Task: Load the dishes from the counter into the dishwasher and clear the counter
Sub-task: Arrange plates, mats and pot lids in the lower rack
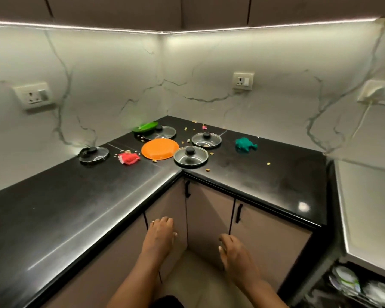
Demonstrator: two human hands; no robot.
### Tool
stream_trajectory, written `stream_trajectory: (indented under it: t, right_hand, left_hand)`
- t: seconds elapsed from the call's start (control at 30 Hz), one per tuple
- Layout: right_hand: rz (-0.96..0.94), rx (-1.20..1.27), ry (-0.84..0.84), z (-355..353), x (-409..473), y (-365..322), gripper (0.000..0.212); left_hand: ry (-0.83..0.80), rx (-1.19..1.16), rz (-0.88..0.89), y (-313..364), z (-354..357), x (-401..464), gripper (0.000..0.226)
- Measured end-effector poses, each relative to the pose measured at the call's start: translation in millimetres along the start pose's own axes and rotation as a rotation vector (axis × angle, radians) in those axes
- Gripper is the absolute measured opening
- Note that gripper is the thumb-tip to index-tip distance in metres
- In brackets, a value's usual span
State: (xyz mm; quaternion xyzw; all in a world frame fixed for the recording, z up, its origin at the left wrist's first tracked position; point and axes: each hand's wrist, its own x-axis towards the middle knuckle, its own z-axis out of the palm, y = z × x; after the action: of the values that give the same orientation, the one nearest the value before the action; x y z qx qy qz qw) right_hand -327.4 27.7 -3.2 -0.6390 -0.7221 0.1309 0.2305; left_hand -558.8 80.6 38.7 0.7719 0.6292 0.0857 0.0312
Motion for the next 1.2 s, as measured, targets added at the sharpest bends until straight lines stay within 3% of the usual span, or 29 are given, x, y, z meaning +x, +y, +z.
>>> stream_trajectory:
  t: [0.1, 0.3, 0.63, 1.0, 1.1, 1.2]
  right_hand:
    - [-0.019, -0.02, 0.003, 4, 21, -13, 0.018]
    - [-0.062, -0.008, 0.044, 8, 74, -33, 0.021]
    - [-0.107, 0.036, 0.086, 12, 228, -40, 0.016]
    - [-0.08, 0.078, 0.104, 14, 402, -17, 0.023]
    - [-0.082, 0.08, 0.09, 20, 439, -13, 0.027]
    - [-0.091, 0.04, 0.09, 35, 474, -11, 0.029]
  left_hand:
    - [0.016, 0.016, -0.048, -25, -8, 8, 0.034]
    - [0.05, -0.009, -0.113, -56, -19, 43, 0.044]
    - [-0.01, -0.099, -0.209, -93, -14, 173, 0.058]
    - [-0.299, -0.12, -0.355, -117, 15, 340, 0.107]
    - [-0.459, -0.165, -0.419, -130, 19, 358, 0.125]
    - [-0.514, -0.223, -0.462, -138, 24, 364, 0.126]
